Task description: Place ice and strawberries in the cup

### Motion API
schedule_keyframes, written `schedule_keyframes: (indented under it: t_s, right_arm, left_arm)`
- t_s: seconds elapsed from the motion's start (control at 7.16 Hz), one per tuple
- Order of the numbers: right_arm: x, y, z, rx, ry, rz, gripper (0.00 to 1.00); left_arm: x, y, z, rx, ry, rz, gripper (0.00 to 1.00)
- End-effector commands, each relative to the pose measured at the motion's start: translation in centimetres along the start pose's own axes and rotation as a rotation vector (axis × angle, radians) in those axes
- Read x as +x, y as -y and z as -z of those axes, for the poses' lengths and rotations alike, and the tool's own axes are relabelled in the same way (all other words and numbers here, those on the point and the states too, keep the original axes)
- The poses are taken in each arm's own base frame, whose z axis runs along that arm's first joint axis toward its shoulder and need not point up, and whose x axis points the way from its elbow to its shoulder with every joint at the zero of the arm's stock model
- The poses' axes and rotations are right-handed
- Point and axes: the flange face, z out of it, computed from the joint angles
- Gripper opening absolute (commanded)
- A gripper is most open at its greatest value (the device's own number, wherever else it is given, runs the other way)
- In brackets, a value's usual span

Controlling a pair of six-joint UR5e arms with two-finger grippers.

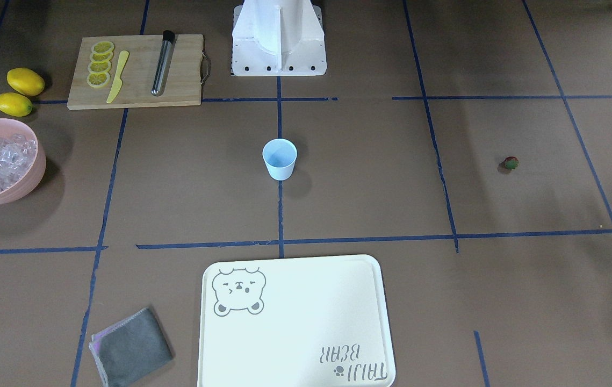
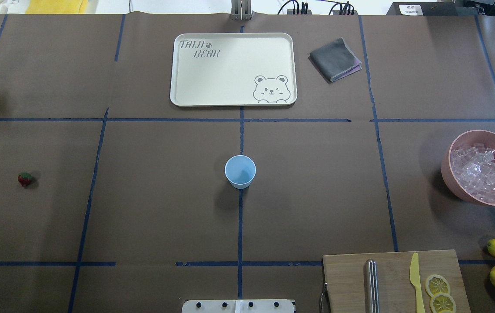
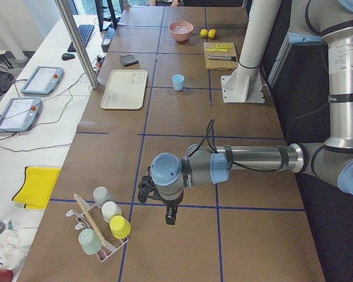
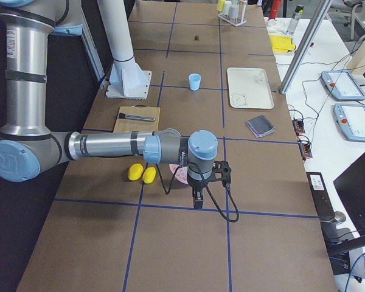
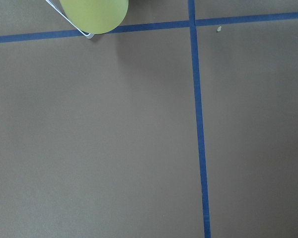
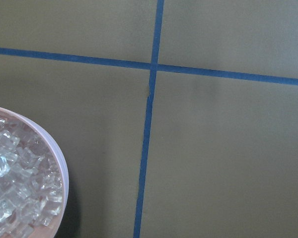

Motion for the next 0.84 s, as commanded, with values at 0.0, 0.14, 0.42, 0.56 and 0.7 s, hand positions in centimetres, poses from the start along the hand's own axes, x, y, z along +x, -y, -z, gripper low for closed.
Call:
schedule_keyframes:
  t_s: [0.0,0.14,0.42,0.56,0.7]
  right_arm:
    - [0.1,0.1,-0.1,-0.001,0.000,0.005,1.00]
    - [-0.1,0.3,0.2,0.005,-0.002,0.008,1.00]
    - [-1.6,1.8,1.9,0.042,-0.002,-0.002,1.00]
    - [-3.5,2.3,3.3,0.069,0.004,-0.048,1.00]
    - [-6.4,2.8,3.0,0.063,0.008,0.002,1.00]
  left_arm:
    - [0.0,0.1,0.0,0.001,-0.003,0.007,1.00]
    - [0.1,0.2,0.1,0.008,-0.003,0.001,1.00]
    - [0.4,0.2,0.3,0.013,-0.001,-0.005,1.00]
    - [0.5,0.2,0.5,0.017,-0.001,-0.009,1.00]
    - [0.5,0.1,0.6,0.017,-0.001,-0.009,1.00]
